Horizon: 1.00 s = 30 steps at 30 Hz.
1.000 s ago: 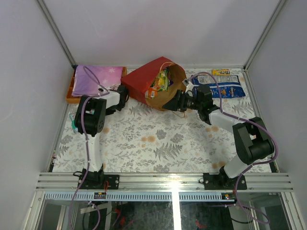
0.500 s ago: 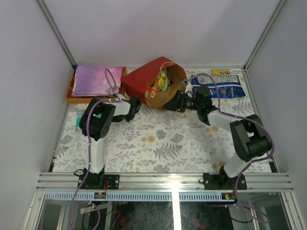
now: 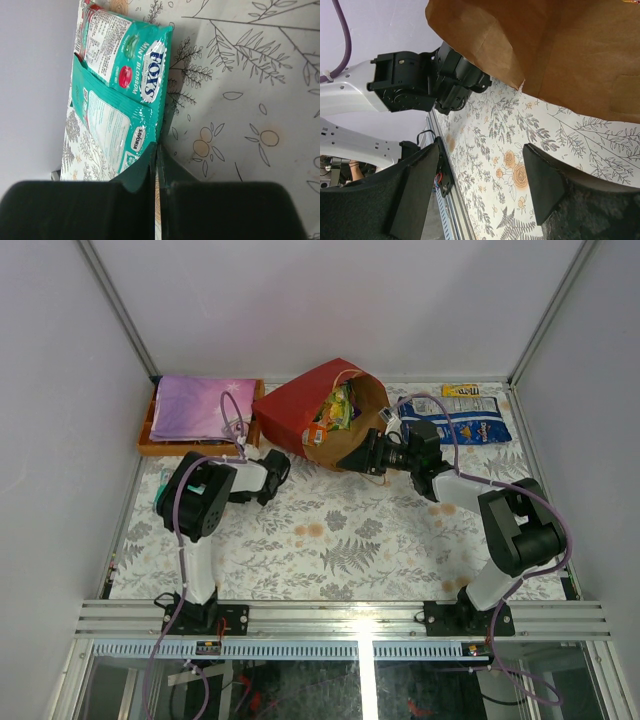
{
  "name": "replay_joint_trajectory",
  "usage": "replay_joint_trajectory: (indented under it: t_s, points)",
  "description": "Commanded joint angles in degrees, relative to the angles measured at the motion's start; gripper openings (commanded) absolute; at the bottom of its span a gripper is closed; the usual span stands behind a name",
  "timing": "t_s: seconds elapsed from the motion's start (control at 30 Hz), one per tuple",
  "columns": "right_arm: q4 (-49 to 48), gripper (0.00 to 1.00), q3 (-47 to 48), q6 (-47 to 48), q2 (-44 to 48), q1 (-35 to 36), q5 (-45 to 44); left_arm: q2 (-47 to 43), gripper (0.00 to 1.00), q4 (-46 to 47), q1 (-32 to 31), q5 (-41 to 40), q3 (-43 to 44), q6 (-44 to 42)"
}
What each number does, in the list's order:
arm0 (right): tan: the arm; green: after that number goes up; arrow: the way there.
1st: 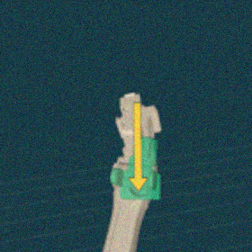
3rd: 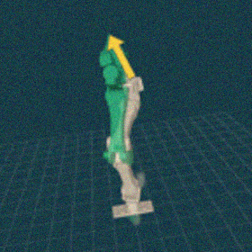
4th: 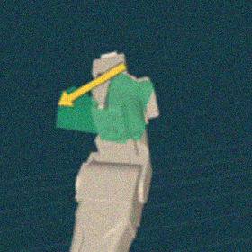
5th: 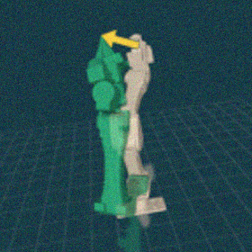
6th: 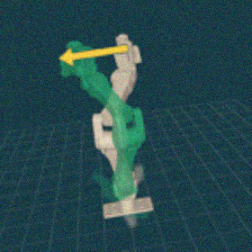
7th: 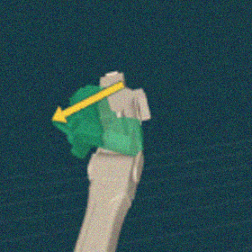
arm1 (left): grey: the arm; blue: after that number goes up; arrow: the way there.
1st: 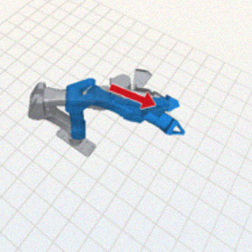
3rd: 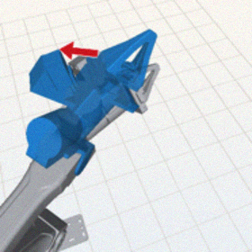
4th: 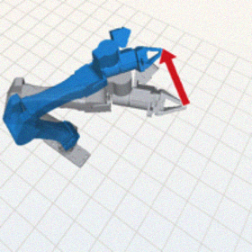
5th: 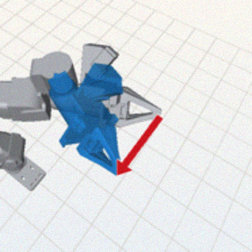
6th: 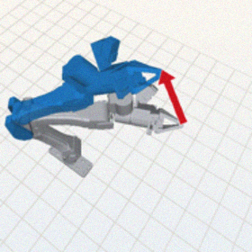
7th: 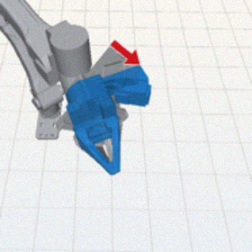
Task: Take the snacks out of the paper bag
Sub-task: Adjust the snack at the center of the board.
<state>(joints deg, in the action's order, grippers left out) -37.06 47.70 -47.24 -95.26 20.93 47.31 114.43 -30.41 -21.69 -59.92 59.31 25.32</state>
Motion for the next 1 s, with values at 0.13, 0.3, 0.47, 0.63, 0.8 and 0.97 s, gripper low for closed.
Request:
replay_joint_trajectory:
  t_s: [0.13,0.3,0.47,0.63,0.8,0.97]
  points:
    - [-4.4,0.76,-0.1,-0.6,1.8,-0.2,1.5,-5.3,0.00,18.5,0.1,4.9,-9.0,-14.9]
    - [-4.6,0.76,-0.3,-0.7,2.2,0.1,1.6,-6.0,0.00,22.8,0.1,7.2,-9.5,-22.5]
    - [-4.5,0.76,-0.5,-0.6,2.4,0.5,1.7,-10.1,0.00,28.9,0.5,14.1,-12.8,-29.2]
    - [-4.3,0.76,-0.5,-0.4,2.8,0.6,1.6,-10.2,0.00,29.6,0.9,18.0,-12.6,-32.2]
    - [-3.5,0.76,-0.2,0.3,3.8,0.6,1.2,-11.1,0.00,25.7,0.9,23.0,-9.8,-31.0]
    - [-1.1,0.76,0.2,2.1,6.1,0.7,0.5,-8.8,0.00,24.4,1.0,22.2,-9.4,-36.3]
